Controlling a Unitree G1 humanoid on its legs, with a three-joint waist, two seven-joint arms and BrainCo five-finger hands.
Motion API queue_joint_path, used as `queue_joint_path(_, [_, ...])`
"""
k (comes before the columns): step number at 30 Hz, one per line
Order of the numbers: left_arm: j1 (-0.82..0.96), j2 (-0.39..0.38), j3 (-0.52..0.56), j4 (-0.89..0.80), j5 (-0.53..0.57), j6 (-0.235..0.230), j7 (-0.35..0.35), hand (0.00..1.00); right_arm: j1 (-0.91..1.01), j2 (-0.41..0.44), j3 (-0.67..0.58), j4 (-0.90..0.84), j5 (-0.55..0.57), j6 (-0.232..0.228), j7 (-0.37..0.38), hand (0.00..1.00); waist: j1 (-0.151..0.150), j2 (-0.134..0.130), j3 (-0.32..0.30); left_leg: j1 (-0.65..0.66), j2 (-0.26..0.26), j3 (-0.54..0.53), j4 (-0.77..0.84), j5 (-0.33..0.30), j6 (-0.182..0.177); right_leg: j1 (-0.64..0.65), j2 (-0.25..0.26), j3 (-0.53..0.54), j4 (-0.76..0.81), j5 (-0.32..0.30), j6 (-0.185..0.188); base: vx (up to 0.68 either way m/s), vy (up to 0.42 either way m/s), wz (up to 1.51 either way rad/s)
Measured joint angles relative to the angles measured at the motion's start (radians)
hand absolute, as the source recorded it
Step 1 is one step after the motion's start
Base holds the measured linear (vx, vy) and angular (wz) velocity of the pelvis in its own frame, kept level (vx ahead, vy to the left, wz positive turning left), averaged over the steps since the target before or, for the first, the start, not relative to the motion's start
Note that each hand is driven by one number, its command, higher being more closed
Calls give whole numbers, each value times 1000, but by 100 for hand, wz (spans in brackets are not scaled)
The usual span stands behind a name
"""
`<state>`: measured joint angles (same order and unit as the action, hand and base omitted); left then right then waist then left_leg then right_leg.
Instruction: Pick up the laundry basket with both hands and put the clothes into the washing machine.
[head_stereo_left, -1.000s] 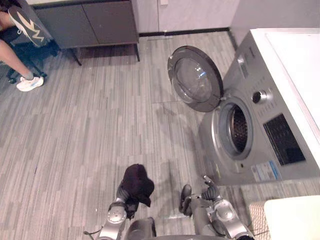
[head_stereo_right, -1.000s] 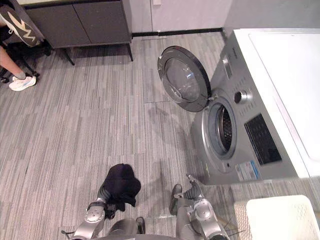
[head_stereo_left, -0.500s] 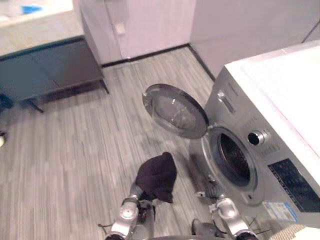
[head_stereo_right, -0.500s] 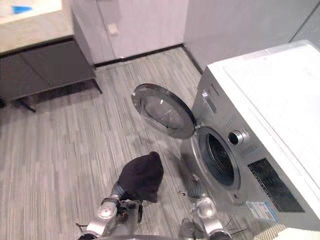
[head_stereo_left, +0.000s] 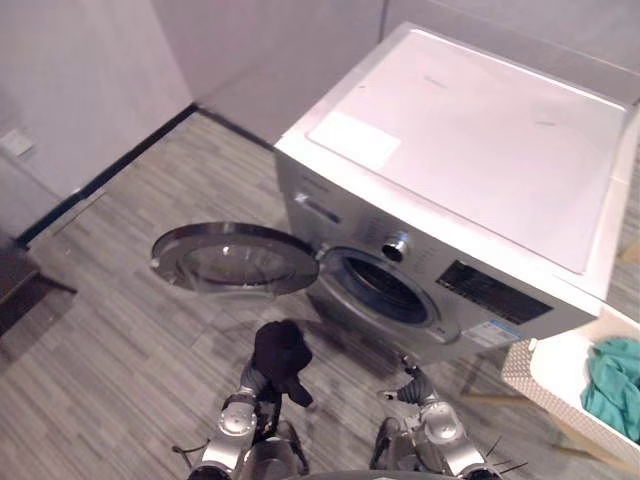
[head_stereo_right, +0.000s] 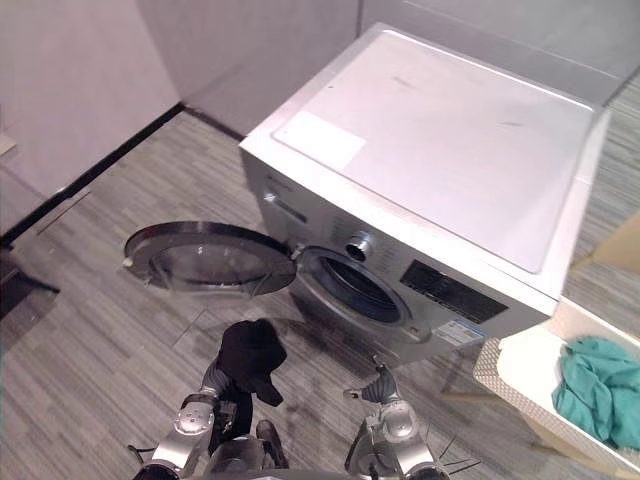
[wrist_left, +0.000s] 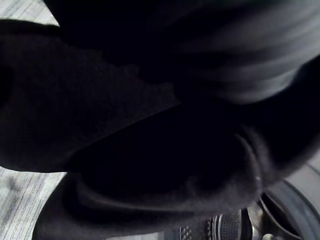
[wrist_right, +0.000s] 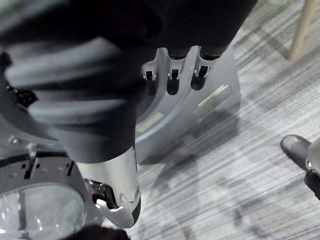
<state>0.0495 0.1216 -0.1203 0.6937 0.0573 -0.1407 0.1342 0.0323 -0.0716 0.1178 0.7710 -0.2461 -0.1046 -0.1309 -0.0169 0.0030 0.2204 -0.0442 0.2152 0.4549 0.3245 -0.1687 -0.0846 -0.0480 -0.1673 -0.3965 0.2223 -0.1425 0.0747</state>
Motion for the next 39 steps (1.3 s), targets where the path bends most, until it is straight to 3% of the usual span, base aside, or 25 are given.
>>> queue_joint_path(2, [24, -3, 21, -18, -10, 7, 1, 100, 17, -12, 0, 0, 4, -1, -3, 0, 8, 9, 2, -57, 101, -45, 263, -6, -8, 36, 52, 56, -7, -11, -16, 111, -196, -97])
queue_joint_path(4, [50, -25, 37, -30, -21, 7, 2, 100, 20, -36, 0, -1, 23, 0, -8, 0, 8, 40, 4, -111, 137, -156, 450, 39, 41, 64, 85, 124, -6, -22, -32, 133, -77, -114])
queue_joint_path(6, [42, -57, 38, -32, -28, 9, 3, 100, 10, -57, -30, 0, 40, 3, -31, 0, 29, 37, 9, -174, 51, -321, 451, -60, 6, 56, 75, 222, 2, -22, -33, 170, 95, -118])
queue_joint_path(7, [38, -60, 37, -32, -28, 9, 3, 100, 10, -56, -42, 1, 40, 4, -34, 0, 30, 37, 9, -180, 25, -354, 419, -70, 6, 57, 72, 238, 3, -22, -33, 161, 145, -97])
queue_joint_path(8, [36, -63, 34, -35, -28, 9, 4, 100, 13, -55, -54, 1, 40, 5, -42, 0, 30, 37, 9, -183, -28, -418, 317, -77, 2, 57, 66, 266, 9, -22, -32, 125, 158, -87])
queue_joint_path(10, [23, -65, 24, -36, -29, 8, 7, 100, 18, -56, -63, 1, 40, 4, -41, 0, 29, 53, 6, -158, -62, -475, 140, -21, -20, 53, 77, 288, 22, -23, -18, 112, 183, -84])
queue_joint_path(11, [21, -58, 2, -33, -29, 8, 13, 100, 19, -53, -72, 12, 41, 6, -42, 0, 32, 57, 3, -150, -64, -465, 118, -25, -4, 41, 80, 313, 36, -45, 22, 79, 173, -53])
queue_joint_path(13, [2, -40, -11, -34, -29, 11, 19, 100, 25, -37, -72, 13, 43, 4, -41, 0, 26, 18, -1, -152, -99, -439, 106, -29, 3, 7, 37, 323, 81, -64, 43, 76, 181, -24])
queue_joint_path(14, [-12, -38, -34, -34, -29, 13, 19, 100, 34, -34, -75, 13, 46, 4, -41, 0, 23, 11, 1, -159, -117, -423, 121, -41, 21, -17, 11, 334, 117, -83, 56, 45, 152, -7])
queue_joint_path(18, [-9, -40, -46, -83, -43, 16, 21, 100, -1, -35, -81, 15, 66, 3, -42, 0, 11, 23, 37, -199, -143, -374, 205, -86, 48, -102, -21, 381, 234, -122, 76, -26, 125, -29])
queue_joint_path(21, [-81, -37, -45, -174, -147, 13, 37, 100, -100, -42, -87, 11, 90, 4, -61, 0, -4, 23, 126, -325, -142, -361, 323, -117, 63, -253, -33, 408, 380, -150, 86, -132, 60, -18])
queue_joint_path(24, [-211, -38, -45, -212, -251, 2, 84, 100, -171, -52, -86, -14, 121, 4, -95, 0, -23, 17, 204, -463, -123, -342, 465, -166, 69, -404, -40, 429, 520, -184, 93, -201, 32, -16])
queue_joint_path(28, [-351, -41, -42, -226, -273, -17, 135, 100, -206, -49, -85, -94, 162, 9, -139, 0, -25, 14, 225, -639, -89, -331, 627, -217, 83, -594, -39, 448, 681, -221, 100, -156, 31, -21])
queue_joint_path(30, [-435, -41, -19, -266, -292, -22, 170, 100, -231, -20, -85, -214, 181, 9, -166, 0, -24, 2, 257, -745, -47, -324, 744, -252, 87, -715, -22, 461, 791, -240, 90, -117, 12, -38])
queue_joint_path(36, [-657, -9, 52, -403, -280, -21, 231, 100, -282, 35, -84, -494, 198, -8, -202, 0, -22, -20, 298, -1033, 14, -339, 965, -295, 85, -1026, 11, 489, 1019, -277, 83, -129, -36, -23])
queue_joint_path(39, [-785, 53, 68, -436, -254, -14, 264, 100, -263, 60, -86, -588, 197, -23, -220, 0, -25, -22, 301, -1163, 33, -373, 1059, -302, 82, -1149, 28, 485, 1117, -296, 75, -91, -108, -6])
